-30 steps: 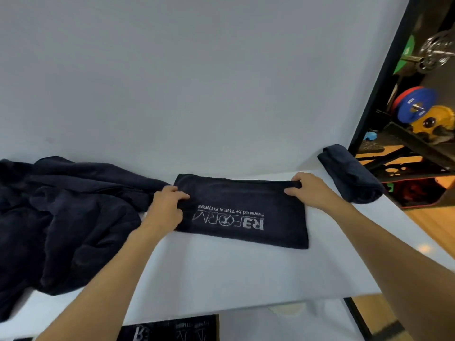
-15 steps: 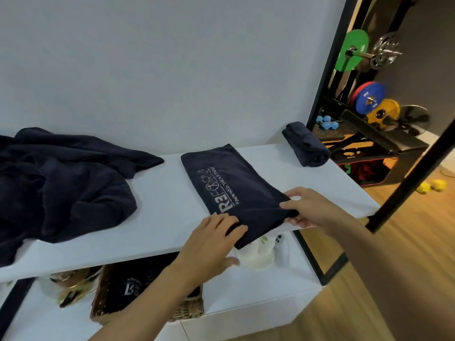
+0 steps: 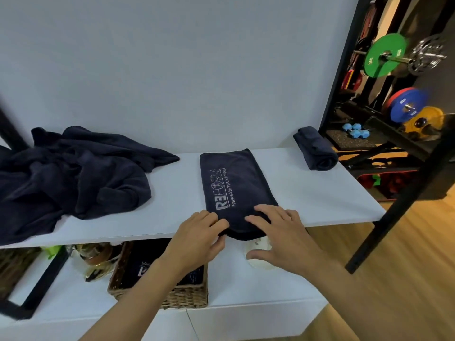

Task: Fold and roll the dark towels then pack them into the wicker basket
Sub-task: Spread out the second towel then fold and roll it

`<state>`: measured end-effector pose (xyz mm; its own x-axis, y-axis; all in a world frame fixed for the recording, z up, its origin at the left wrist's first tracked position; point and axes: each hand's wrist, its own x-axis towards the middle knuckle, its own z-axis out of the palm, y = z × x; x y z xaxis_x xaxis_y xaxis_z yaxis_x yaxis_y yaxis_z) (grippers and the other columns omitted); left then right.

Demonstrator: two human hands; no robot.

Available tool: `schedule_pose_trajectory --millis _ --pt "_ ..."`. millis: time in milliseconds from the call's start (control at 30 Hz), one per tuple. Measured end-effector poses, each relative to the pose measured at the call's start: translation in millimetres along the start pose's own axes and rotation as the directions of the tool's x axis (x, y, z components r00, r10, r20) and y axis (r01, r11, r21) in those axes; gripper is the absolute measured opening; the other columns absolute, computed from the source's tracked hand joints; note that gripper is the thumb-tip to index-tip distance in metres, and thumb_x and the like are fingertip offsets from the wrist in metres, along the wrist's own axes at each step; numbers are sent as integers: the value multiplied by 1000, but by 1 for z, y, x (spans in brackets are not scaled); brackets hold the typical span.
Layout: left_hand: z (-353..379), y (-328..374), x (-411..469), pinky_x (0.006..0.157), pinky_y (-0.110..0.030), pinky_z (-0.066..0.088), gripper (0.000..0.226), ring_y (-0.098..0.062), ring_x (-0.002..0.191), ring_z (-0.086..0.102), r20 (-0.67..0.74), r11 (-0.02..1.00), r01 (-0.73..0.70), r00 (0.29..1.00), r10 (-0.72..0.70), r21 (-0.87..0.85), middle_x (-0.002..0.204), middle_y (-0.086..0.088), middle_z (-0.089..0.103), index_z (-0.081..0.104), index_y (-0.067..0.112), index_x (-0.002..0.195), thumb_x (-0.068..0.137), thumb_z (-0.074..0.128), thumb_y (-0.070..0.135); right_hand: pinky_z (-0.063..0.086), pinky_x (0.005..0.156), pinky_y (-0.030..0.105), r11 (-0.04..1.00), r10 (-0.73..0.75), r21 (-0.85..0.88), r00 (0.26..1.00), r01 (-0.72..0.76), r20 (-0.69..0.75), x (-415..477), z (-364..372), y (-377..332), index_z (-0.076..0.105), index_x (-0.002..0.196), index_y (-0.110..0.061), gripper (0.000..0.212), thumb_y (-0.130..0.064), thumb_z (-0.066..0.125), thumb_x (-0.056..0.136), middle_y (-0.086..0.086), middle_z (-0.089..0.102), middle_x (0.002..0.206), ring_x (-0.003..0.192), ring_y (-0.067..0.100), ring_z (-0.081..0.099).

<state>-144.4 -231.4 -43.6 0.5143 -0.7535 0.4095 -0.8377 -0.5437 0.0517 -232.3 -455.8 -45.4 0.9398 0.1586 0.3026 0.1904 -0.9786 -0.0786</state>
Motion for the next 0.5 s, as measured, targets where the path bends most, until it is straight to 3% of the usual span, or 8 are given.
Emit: schedule_pose_trajectory --millis 100,167,300,400,500 --pt "-5 -3 2 71 -16 38 23 -8 83 51 28 979 123 992 -120 -165 90 11 59 62 23 99 91 45 36 38 89 33 993 -38 -118 996 29 -79 5 15 5 63 109 -27 51 -37 86 64 -4 61 116 103 18 61" --pt "-11 -5 3 79 -18 38 16 -3 91 49 94 924 233 972 -214 -303 95 15 57 63 23 103 95 52 32 31 83 29 998 -23 -62 993 16 -113 11 8 12 65 105 -27 33 -23 79 76 -8 60 106 91 16 60" --pt "-22 -3 9 78 -14 40 13 -3 89 54 236 733 491 871 -432 -471 93 17 57 68 24 104 96 58 26 34 93 28 980 40 191 998 -47 40 22 -11 22 54 126 -30 26 -23 48 101 -14 57 119 106 11 54" --pt "-26 -11 15 74 -16 41 13 -6 83 60 284 637 539 839 -464 -552 90 11 68 70 26 93 96 58 22 44 91 24 874 88 464 987 -142 136 30 -23 28 53 119 -30 23 -21 54 98 -16 61 115 101 6 57" --pt "-27 -21 22 80 -19 44 16 -4 86 65 333 502 593 790 -515 -630 91 8 74 71 24 89 95 59 16 42 87 13 743 116 638 978 -201 172 43 -27 38 58 111 -29 20 -19 62 93 -16 63 112 107 -3 56"
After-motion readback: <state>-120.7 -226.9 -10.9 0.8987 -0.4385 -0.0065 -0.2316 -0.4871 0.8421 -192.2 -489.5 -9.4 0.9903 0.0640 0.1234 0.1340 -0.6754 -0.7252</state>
